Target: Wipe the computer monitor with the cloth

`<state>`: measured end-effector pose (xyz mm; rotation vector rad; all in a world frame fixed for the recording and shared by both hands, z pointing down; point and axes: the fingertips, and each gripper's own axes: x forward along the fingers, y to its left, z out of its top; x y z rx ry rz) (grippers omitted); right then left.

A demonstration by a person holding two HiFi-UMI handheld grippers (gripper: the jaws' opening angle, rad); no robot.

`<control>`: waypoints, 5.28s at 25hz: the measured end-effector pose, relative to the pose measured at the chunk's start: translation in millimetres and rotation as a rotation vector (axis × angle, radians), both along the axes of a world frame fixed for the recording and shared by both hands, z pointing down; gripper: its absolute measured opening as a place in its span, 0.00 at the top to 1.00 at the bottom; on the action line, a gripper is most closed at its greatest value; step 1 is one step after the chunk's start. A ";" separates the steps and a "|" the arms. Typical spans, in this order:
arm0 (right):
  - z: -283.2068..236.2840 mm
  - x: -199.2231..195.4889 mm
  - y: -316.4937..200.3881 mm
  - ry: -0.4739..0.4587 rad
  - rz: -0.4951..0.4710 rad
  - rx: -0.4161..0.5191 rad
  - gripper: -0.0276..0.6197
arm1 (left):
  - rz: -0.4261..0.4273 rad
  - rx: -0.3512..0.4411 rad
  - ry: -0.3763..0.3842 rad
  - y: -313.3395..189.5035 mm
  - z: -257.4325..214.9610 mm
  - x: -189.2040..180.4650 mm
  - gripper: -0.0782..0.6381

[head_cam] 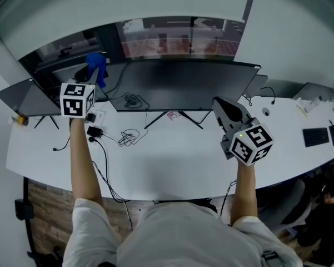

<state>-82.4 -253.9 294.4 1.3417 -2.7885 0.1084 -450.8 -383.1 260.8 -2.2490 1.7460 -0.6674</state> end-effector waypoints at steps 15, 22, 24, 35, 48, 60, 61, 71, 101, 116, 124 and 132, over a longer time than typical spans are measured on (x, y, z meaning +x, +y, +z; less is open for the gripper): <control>6.2 115.0 -22.3 -0.001 0.010 -0.008 0.94 | 0.081 -0.045 -0.003 5.8 1.2 165.3 0.78; 13.8 161.6 -34.4 -0.012 0.034 -0.014 0.94 | 0.150 -0.065 -0.023 1.0 -0.5 250.0 0.79; 16.5 174.6 -35.2 -0.013 0.035 -0.019 0.94 | 0.168 -0.073 -0.042 0.5 -1.9 271.0 0.79; 32.6 241.4 -40.6 -0.047 0.039 -0.052 0.94 | 0.350 -0.076 0.006 5.4 -5.5 402.9 0.79; 42.0 279.7 -30.3 -0.061 0.056 -0.083 0.94 | 0.503 -0.107 -0.010 9.9 -3.6 536.6 0.79; 27.9 269.0 -23.9 -0.065 0.082 -0.076 0.94 | 0.580 0.053 0.029 32.3 -19.5 563.1 0.79; 26.2 264.8 -22.2 -0.067 0.082 -0.074 0.94 | 0.584 0.086 0.043 38.2 -26.8 557.0 0.79; 10.2 140.6 -30.0 -0.122 0.050 -0.044 0.94 | 0.331 0.302 0.213 58.1 -86.9 315.5 0.79; 57.2 -144.2 -15.4 0.056 0.063 -0.087 0.94 | 0.200 0.064 0.303 -17.3 78.5 -75.0 0.78; 88.6 -140.6 -9.3 0.099 0.088 -0.146 0.94 | 0.144 -0.175 0.359 -24.0 238.1 -70.5 0.78; 126.7 -132.1 -15.5 0.087 0.102 -0.206 0.94 | 0.071 -0.286 0.442 -29.8 314.4 -70.4 0.78; 167.1 -103.1 -12.4 0.106 0.093 -0.262 0.94 | -0.093 -0.336 0.660 -26.9 374.3 -69.5 0.78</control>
